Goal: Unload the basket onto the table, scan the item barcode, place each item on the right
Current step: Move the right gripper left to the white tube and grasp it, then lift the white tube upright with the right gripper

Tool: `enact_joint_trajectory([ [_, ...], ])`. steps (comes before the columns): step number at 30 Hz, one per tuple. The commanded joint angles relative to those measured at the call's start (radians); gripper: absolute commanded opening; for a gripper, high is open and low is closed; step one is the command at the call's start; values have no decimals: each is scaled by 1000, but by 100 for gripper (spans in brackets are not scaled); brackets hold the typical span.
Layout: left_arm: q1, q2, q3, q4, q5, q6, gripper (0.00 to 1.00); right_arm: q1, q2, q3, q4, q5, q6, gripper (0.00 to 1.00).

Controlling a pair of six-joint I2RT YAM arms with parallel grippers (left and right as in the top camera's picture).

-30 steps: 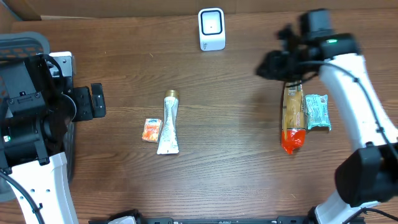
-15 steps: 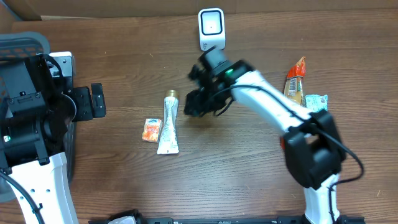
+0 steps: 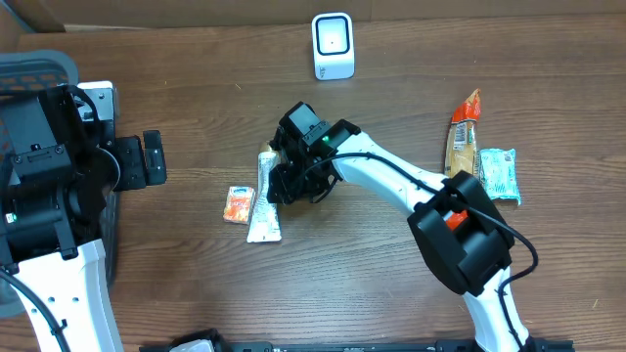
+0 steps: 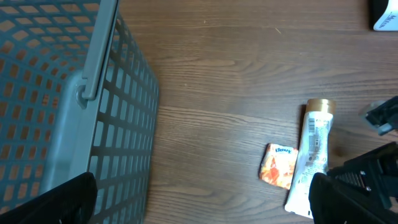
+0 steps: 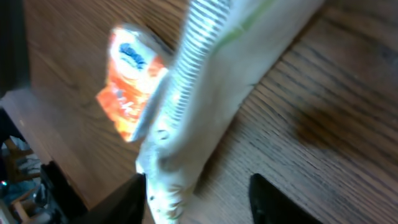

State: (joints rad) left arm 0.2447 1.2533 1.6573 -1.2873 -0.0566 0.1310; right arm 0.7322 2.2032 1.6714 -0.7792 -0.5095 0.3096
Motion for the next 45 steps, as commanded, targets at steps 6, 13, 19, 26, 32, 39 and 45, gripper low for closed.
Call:
enact_joint_trajectory([
  [6,4,2,14,2,5,11,100,21,34,-23,38,-8,39,49],
  [13,4,2,14,2,5,11,100,45,36,-58,128,-8,49,55],
  [19,4,2,14,2,5,11,100,49,48,-127,235,-7,115,51],
  [26,4,2,14,2,5,11,100,46,51,-132,256,-6,100,22],
  [32,4,2,14,2,5,11,100,-22,25,-90,96,-8,-32,4],
  [39,4,2,14,2,5,11,100,-162,-37,-3,-292,66,-310,4],
  [45,4,2,14,2,5,11,100,-192,-35,-10,-330,188,-371,20],
])
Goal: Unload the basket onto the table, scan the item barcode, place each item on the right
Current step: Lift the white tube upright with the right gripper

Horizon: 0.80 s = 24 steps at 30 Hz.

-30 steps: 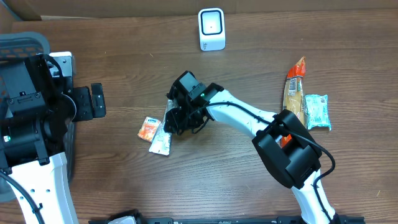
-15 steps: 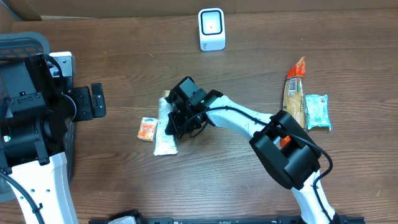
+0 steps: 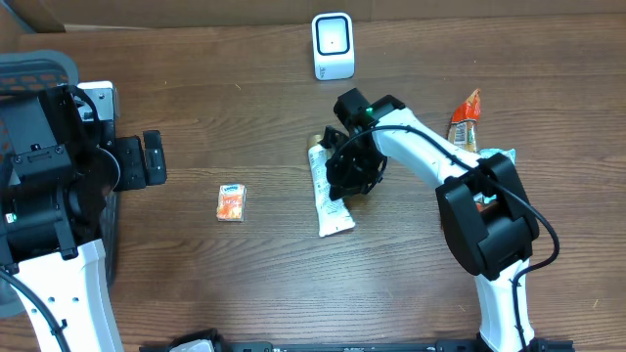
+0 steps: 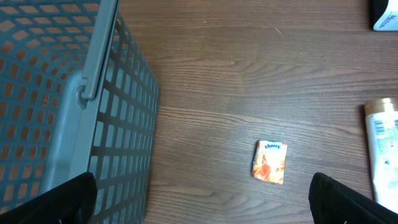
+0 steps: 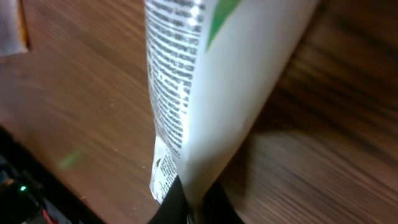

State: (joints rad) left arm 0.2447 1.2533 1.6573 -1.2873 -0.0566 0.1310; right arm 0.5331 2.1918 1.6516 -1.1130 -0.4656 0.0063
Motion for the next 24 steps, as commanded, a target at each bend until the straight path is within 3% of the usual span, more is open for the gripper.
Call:
enact_joint_trajectory([
  [1,4,2,14,2,5,11,100,8,-24,10,8,151,-68,28],
  [4,4,2,14,2,5,11,100,8,-24,6,38,150,-67,47],
  [14,4,2,14,2,5,11,100,-65,-22,-145,234,-169,-47,53],
  [16,4,2,14,2,5,11,100,-69,-22,-181,267,-169,-6,48],
  [19,4,2,14,2,5,11,100,-81,-22,-206,293,-169,44,17],
  [21,4,2,14,2,5,11,100,-93,-23,-205,298,-184,50,4],
  [24,4,2,14,2,5,11,100,-106,-23,-204,301,-204,50,4],
])
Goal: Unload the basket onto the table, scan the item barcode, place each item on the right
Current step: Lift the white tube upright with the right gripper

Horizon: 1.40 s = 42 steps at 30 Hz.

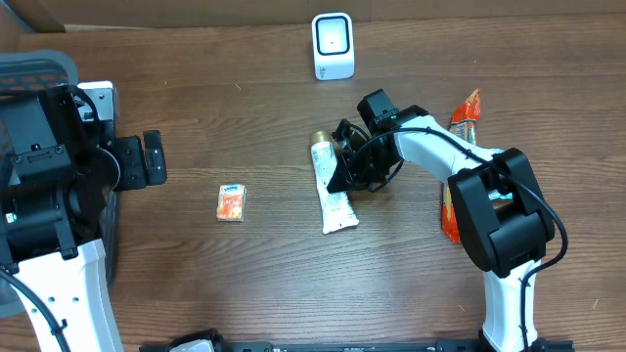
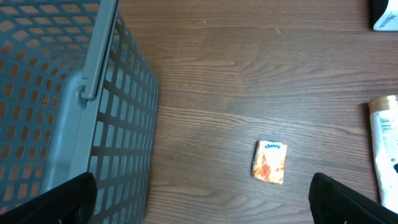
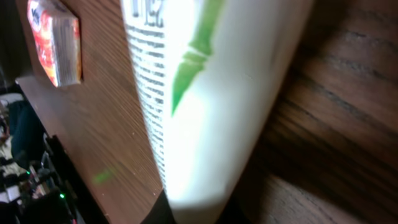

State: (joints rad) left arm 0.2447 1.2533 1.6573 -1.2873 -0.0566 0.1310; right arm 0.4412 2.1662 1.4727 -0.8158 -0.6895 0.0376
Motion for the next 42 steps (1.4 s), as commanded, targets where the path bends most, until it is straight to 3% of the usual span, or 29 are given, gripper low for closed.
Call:
enact_joint_trajectory([
  [1,4,2,14,2,5,11,100,-18,3,-24,3,11,18,4],
  [9,4,2,14,2,5,11,100,-61,-72,-16,-34,-66,10,4],
  [26,4,2,14,2,5,11,100,-98,-506,-16,-140,-61,-23,4],
  [42,4,2,14,2,5,11,100,-98,-520,-16,-167,-53,-22,4],
])
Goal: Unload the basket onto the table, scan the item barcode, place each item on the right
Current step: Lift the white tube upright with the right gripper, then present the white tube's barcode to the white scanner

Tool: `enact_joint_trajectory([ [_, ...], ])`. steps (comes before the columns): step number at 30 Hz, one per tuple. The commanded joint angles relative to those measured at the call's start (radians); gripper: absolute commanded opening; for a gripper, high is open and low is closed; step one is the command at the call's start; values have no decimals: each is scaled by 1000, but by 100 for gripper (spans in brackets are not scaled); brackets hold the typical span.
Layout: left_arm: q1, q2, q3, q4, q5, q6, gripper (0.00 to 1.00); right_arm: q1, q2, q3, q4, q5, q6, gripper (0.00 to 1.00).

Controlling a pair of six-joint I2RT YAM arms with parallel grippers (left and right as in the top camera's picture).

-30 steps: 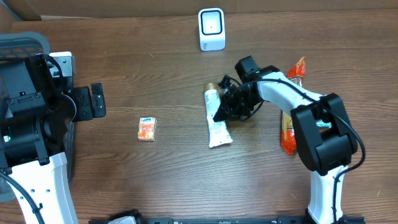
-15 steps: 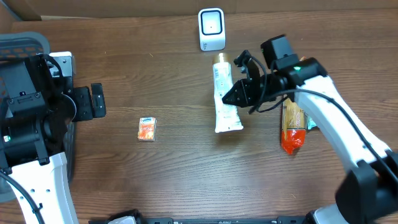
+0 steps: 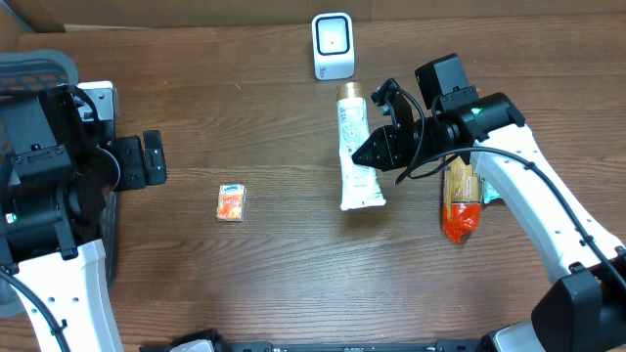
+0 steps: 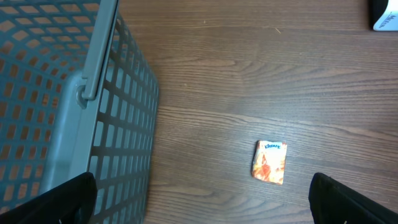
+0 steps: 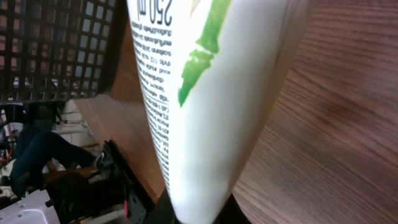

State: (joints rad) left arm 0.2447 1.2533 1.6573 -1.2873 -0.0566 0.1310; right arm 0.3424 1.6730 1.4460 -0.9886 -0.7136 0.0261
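A white tube with a gold cap (image 3: 354,147) and green-and-black print hangs lifted over the table, cap toward the scanner. My right gripper (image 3: 377,152) is shut on its middle. In the right wrist view the tube (image 5: 211,93) fills the frame, its lower end pinched between the jaws. The white barcode scanner (image 3: 333,45) stands at the table's far edge, just beyond the cap. My left gripper (image 4: 202,199) hangs open at the far left, over the table beside the basket, with nothing between its fingers.
A small orange tissue pack (image 3: 232,202) lies left of centre. An orange snack packet (image 3: 460,200) and a pale green packet lie under my right arm. A grey mesh basket (image 4: 62,118) stands at the left edge.
My right gripper has moved up and to the right with the tube, toward the scanner. The tube's cap now points at the scanner. The tube has left the left wrist view.
My right gripper was over the tube beside the orange tissue pack. Then it was shut on the tube farther right, apart from the pack. It stood nearer the scanner after that. Now it holds the tube just below the scanner. The left arm stayed put.
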Motion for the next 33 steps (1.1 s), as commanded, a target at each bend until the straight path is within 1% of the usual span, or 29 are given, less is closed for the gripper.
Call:
enact_joint_trajectory([
  [1,4,2,14,2,5,11,100,0,-27,10,2,-29,-11,4],
  [5,4,2,14,2,5,11,100,0,-27,23,-18,-28,-11,3],
  [8,4,2,14,2,5,11,100,0,-26,98,-69,13,2,3],
  [11,4,2,14,2,5,11,100,2,-21,242,-134,181,56,3],
  [13,4,2,14,2,5,11,100,8,0,358,-174,292,64,3],
  [15,4,2,14,2,5,11,100,17,66,524,-239,397,76,3],
  [18,4,2,14,2,5,11,100,34,169,706,-313,533,74,3],
  [21,4,2,14,2,5,11,100,63,285,863,-350,749,51,3],
  [23,4,2,14,2,5,11,100,82,345,909,-330,903,29,3],
  [26,4,2,14,2,5,11,100,105,415,911,-254,1068,-46,3],
  [30,4,2,14,2,5,11,100,114,516,911,-128,1205,-162,4],
  [33,4,2,14,2,5,11,100,114,585,911,-22,1267,-289,4],
])
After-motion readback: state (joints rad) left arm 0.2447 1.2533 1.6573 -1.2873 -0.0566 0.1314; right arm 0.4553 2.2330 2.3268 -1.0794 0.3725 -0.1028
